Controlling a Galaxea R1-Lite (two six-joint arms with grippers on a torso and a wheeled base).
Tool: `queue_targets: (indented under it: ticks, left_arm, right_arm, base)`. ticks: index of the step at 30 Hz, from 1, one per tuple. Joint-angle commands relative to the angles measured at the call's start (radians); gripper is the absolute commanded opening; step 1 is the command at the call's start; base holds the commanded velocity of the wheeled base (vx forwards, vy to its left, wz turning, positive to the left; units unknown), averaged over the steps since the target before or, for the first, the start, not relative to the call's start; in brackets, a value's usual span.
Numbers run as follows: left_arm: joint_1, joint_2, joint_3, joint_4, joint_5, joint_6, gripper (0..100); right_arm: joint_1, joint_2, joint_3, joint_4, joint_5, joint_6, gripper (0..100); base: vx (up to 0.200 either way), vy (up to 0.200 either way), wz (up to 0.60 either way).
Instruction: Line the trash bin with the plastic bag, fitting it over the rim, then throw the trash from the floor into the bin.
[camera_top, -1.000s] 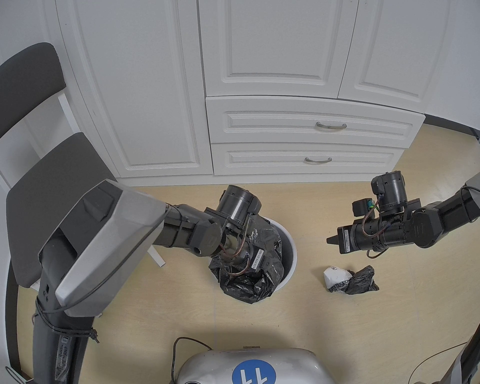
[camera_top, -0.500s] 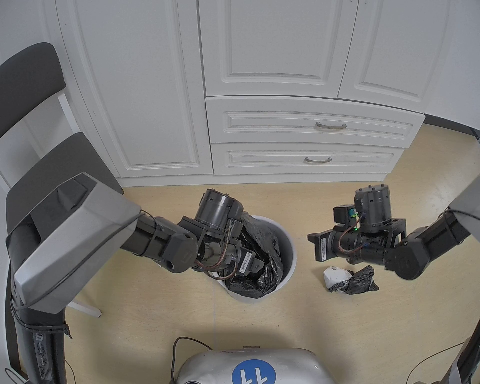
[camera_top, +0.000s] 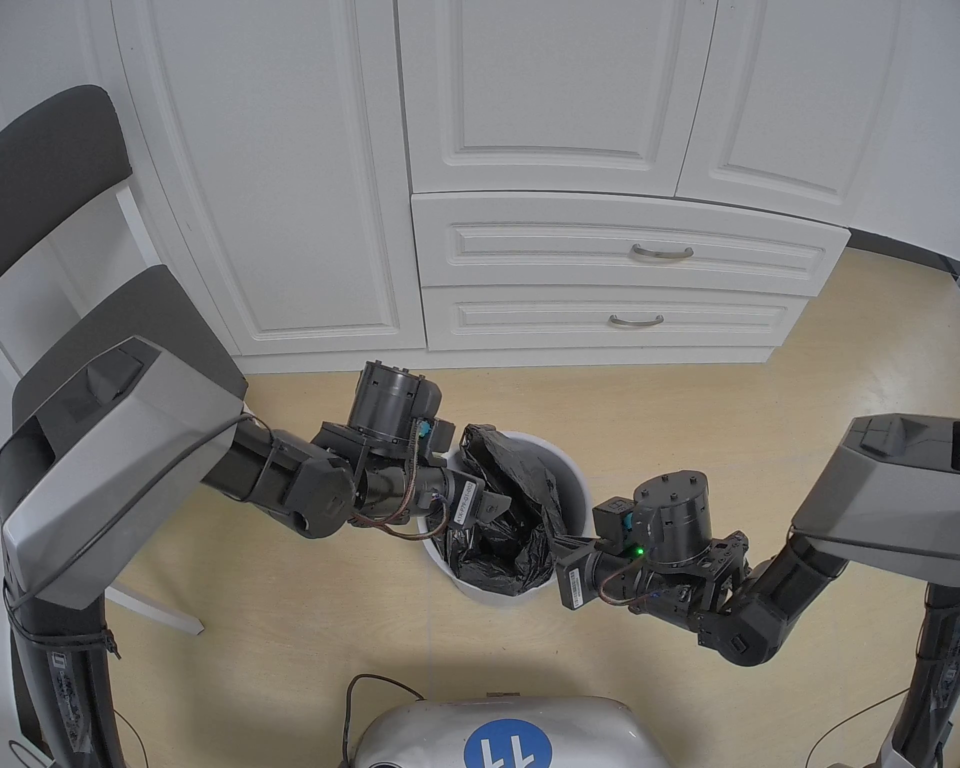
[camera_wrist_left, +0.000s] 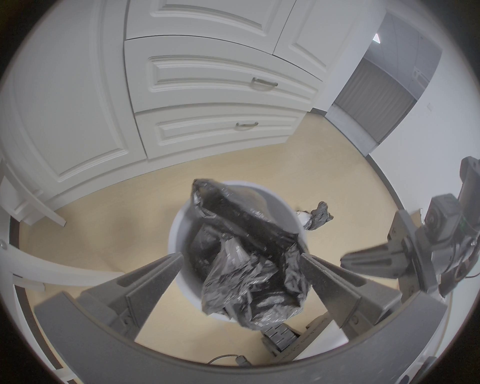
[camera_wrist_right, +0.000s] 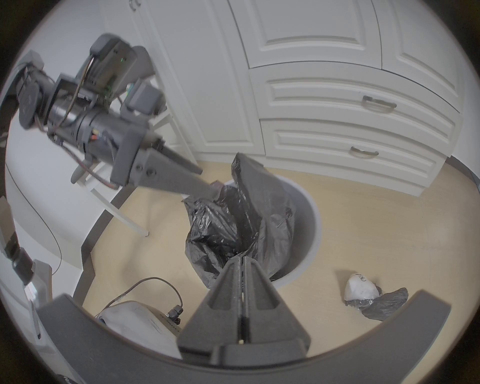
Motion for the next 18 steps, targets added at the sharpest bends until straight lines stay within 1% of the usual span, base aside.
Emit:
queue_targets:
  ticks: [1, 2, 3, 4, 5, 6, 7, 10, 13, 15, 16, 17, 18]
  left_arm:
    - [0.047, -0.039, 0.14, -0.063, 0.007, 0.018, 100]
    - [0.049, -0.039, 0.146, -0.069, 0.007, 0.02, 100]
    - [0.063, -0.044, 0.207, -0.161, 0.007, 0.021, 100]
    - [0.072, -0.043, 0.246, -0.224, 0.007, 0.023, 100]
    - [0.072, -0.043, 0.246, -0.224, 0.007, 0.023, 100]
    - [0.084, -0.039, 0.285, -0.298, 0.006, 0.023, 100]
    - [0.1, -0.035, 0.347, -0.403, 0.002, 0.021, 100]
    - [0.127, -0.026, 0.41, -0.531, -0.004, 0.018, 100]
    - [0.149, -0.021, 0.419, -0.581, -0.007, 0.01, 100]
    - [0.159, -0.024, 0.416, -0.586, -0.01, 0.01, 100]
    - [0.165, -0.026, 0.411, -0.587, -0.013, 0.012, 100]
    - [0.165, -0.026, 0.411, -0.587, -0.013, 0.012, 100]
    - [0.172, -0.032, 0.408, -0.587, -0.013, 0.014, 100]
  right_arm:
    - [0.003, 0.181, -0.078, -0.151, -0.064, 0.006, 0]
    - [0.003, 0.184, -0.081, -0.156, -0.066, 0.007, 0]
    - [-0.002, 0.221, -0.12, -0.203, -0.078, 0.009, 0]
    - [-0.002, 0.231, -0.138, -0.217, -0.08, 0.01, 0]
    - [-0.002, 0.231, -0.138, -0.217, -0.08, 0.01, 0]
    - [-0.002, 0.237, -0.155, -0.22, -0.08, 0.018, 0]
    - [0.001, 0.239, -0.187, -0.216, -0.08, 0.039, 0]
    - [0.003, 0.239, -0.249, -0.197, -0.08, 0.059, 0]
    - [0.001, 0.236, -0.334, -0.119, -0.081, 0.061, 0]
    - [0.001, 0.233, -0.376, -0.071, -0.083, 0.061, 0]
    - [0.001, 0.233, -0.426, -0.016, -0.083, 0.061, 0]
    - [0.001, 0.233, -0.426, -0.016, -0.083, 0.061, 0]
    - [0.001, 0.244, -0.509, 0.065, -0.084, 0.059, 0]
  base:
    - [0.0, 0.0, 0.0]
    - [0.0, 0.0, 0.0]
    - [0.0, 0.0, 0.0]
    - [0.0, 0.0, 0.0]
    - [0.0, 0.0, 0.0]
    - [0.0, 0.0, 0.0]
    - [0.0, 0.0, 0.0]
    - [0.0, 0.0, 0.0]
    - [0.0, 0.0, 0.0]
    - [0.0, 0.0, 0.0]
    - [0.0, 0.0, 0.0]
    - [0.0, 0.0, 0.0]
    - [0.0, 0.0, 0.0]
